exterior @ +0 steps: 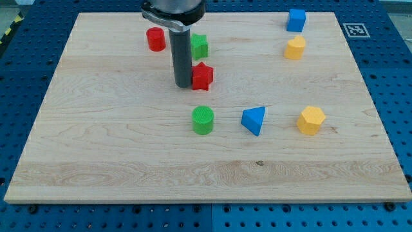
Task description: Push the red circle diagonal to the red star
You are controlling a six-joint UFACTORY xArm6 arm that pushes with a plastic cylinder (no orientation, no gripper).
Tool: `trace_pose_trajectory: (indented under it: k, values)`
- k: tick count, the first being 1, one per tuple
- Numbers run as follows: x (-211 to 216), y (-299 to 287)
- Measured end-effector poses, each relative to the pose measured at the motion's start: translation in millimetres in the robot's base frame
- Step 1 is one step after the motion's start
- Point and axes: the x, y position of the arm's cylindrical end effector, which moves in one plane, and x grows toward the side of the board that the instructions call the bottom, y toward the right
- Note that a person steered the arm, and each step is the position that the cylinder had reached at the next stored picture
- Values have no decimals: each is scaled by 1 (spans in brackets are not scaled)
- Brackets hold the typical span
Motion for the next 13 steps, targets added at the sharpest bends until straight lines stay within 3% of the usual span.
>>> trace_pose_trajectory:
  k: [2, 3, 4, 6, 7, 9, 13]
  values:
    - [-12, -103]
    - [-48, -117]
    - [-83, -109]
    - [-110, -38]
    - [-121, -34]
    - [-144, -108]
    - [-151, 14]
